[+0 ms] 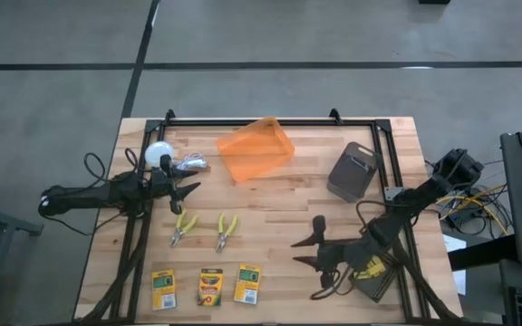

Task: Pick & Place School Supplies
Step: Put the yellow hole puncher into the orange bin

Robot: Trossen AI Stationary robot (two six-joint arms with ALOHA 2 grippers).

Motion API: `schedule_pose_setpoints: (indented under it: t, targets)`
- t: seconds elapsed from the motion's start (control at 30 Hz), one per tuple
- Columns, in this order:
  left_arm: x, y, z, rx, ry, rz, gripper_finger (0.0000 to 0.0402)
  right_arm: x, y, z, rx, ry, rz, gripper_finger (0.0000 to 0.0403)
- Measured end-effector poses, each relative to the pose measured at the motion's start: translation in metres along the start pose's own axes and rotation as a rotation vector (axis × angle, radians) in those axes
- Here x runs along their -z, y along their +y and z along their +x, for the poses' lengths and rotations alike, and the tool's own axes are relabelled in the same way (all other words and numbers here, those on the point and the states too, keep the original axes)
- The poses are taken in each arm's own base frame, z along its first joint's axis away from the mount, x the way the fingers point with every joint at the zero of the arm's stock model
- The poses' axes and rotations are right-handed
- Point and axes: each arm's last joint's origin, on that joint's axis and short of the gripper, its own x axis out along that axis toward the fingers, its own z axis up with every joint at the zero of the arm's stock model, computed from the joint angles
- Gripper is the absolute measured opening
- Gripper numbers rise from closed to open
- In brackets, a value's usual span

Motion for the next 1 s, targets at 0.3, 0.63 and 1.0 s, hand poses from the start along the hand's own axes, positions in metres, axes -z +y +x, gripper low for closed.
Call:
schedule_pose_setpoints:
  t: [0.3,0.63,1.0]
  targets:
    - [0.0,0.0,0.0,0.0,-0.001,0.0,0.0179,-0.015,-0.019,-0.014,0.053,-0.07,0.086,0.0149]
    - [0.0,0.0,0.0,0.0,0.0,0.0,0.0179,0.008,-0.042,-0.042,0.13,-0.25,0.123,0.0149]
    - [0.0,0.0,0.0,0.0,-0.001,0.0,0.0179,0.043,-0.081,-0.061,0.276,-0.318,0.173,0.0141]
